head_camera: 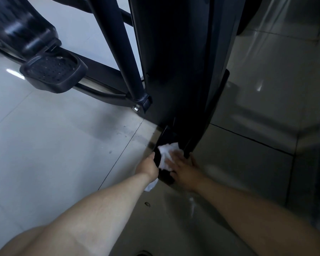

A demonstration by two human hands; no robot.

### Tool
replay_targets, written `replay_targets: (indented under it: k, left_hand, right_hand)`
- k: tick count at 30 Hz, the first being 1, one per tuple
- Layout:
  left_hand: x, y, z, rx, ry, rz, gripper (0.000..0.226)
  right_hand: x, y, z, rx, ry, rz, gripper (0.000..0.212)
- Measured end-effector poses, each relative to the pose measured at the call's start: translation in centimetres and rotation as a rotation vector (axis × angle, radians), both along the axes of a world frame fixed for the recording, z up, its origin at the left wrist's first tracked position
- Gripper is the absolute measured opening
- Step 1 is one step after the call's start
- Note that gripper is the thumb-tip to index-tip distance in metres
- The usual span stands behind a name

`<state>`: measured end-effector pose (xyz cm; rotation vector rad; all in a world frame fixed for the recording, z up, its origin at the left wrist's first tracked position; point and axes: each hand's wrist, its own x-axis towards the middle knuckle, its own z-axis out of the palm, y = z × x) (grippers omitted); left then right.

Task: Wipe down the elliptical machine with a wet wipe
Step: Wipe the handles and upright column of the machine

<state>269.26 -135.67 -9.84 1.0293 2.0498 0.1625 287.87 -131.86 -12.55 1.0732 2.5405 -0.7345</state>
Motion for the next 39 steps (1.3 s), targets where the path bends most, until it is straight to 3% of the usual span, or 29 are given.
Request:
replay_targets:
  k: [7, 10, 13, 15, 17, 20, 24, 28, 30, 35, 39]
  left_hand:
    - [-0.4, 0.0, 0.4, -0.030, -0.009, 0.015, 0.065]
    - [-0.4, -0.2, 0.7, 0.004, -0.033, 0.028, 0.062]
    - [-0.4, 0.0, 0.7, 0.029, -0.039, 0.040, 0.052]
    - [-0.3, 0.2, 0.5, 0.022, -0.028, 0.025, 0.047]
    - [-0.3, 0.4, 0.6, 0.018, -0.001, 0.001, 0.044]
    - [-0.1, 0.4, 0.8, 0.042, -0.022, 0.018, 0.041]
    - [-0.2, 0.7, 1.6, 0.005, -0.027, -0.017, 0.041]
    - [-0.3, 1.7, 2.4, -0.078, 0.025, -0.081, 0.047]
    - [0.0, 2.7, 3.4, -0.086, 0.004, -0.114, 0.047]
    - [3.3, 5.8, 10.6, 0.054, -0.165, -0.197, 0.045]
    - [6.5, 8.3, 20.2, 0.168, -0.212, -0.311, 0.041]
  right_hand:
    - [-0.4, 2.0, -0.1, -0.019, 0.058, -0.440, 0.075]
    - [-0.7, -0.7, -0.5, 0.014, 0.087, -0.359, 0.071]
    - [-0.9, -2.4, -2.0, 0.073, 0.114, -0.072, 0.066]
    - [-1.4, -2.2, -1.9, 0.000, 0.101, 0.111, 0.076]
    - [-2.4, -1.1, -0.7, 0.005, 0.102, 0.112, 0.080]
    - [-4.2, 2.6, 0.8, 0.033, 0.027, 0.018, 0.057]
    - [-5.3, 5.9, 1.1, 0.041, -0.009, -0.169, 0.061]
    - [-5.3, 4.8, 1.4, -0.042, 0.006, -0.165, 0.063]
    - [-4.7, 4.5, 2.0, -0.184, 0.156, -0.267, 0.048]
    - [-1.0, 5.5, 9.3, -0.388, 0.662, -0.923, 0.026]
    - [1.0, 5.7, 20.8, -0.380, 0.751, -1.121, 0.022]
